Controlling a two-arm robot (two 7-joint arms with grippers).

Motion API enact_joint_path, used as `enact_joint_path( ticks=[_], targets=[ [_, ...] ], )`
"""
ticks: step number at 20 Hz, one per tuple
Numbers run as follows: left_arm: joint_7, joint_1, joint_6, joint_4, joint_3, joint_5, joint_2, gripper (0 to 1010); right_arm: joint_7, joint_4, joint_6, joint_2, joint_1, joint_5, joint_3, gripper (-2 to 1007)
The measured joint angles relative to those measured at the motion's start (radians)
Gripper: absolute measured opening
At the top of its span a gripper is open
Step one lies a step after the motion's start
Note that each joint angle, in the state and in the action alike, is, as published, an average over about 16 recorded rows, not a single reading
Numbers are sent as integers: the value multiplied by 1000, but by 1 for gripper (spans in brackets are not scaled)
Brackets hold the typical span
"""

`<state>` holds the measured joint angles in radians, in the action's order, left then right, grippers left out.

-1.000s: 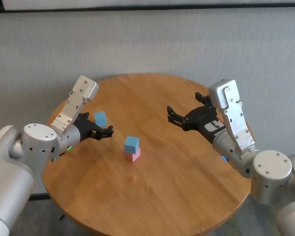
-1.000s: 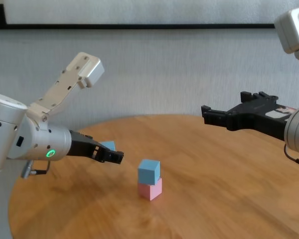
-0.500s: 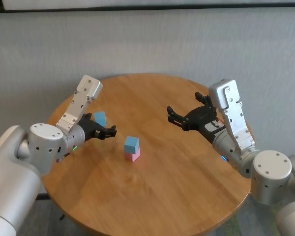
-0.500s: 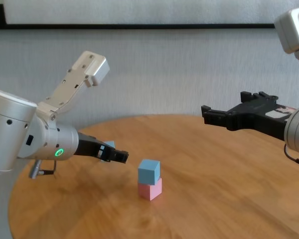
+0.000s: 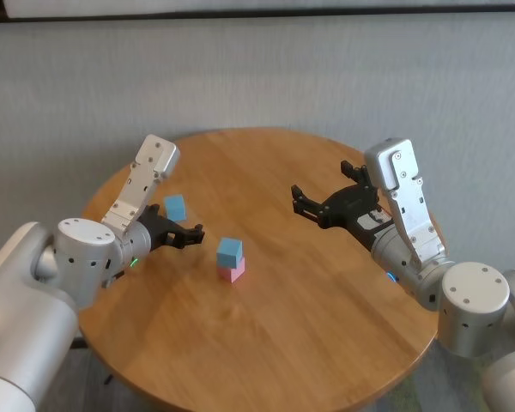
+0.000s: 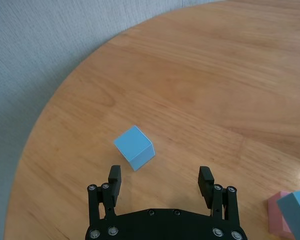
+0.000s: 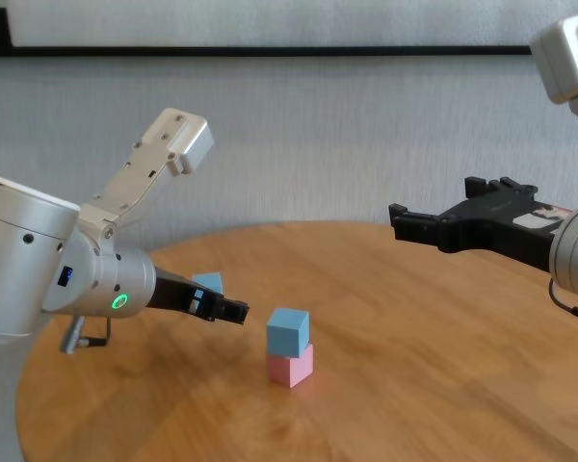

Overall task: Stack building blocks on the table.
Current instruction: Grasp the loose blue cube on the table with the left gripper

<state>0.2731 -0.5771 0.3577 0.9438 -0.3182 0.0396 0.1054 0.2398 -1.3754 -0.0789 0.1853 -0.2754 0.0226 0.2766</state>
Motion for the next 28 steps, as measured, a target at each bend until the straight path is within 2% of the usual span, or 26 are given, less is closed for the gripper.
enact_joint_path(
  ticks=[12, 28],
  targets=[
    [-3, -20, -35, -53, 14, -3, -24, 1000, 0, 0, 0, 0, 0, 0, 0, 1005],
    [-6, -52, -84, -129, 20, -2, -35, 1000, 0, 0, 0, 0, 0, 0, 0, 1005]
  ],
)
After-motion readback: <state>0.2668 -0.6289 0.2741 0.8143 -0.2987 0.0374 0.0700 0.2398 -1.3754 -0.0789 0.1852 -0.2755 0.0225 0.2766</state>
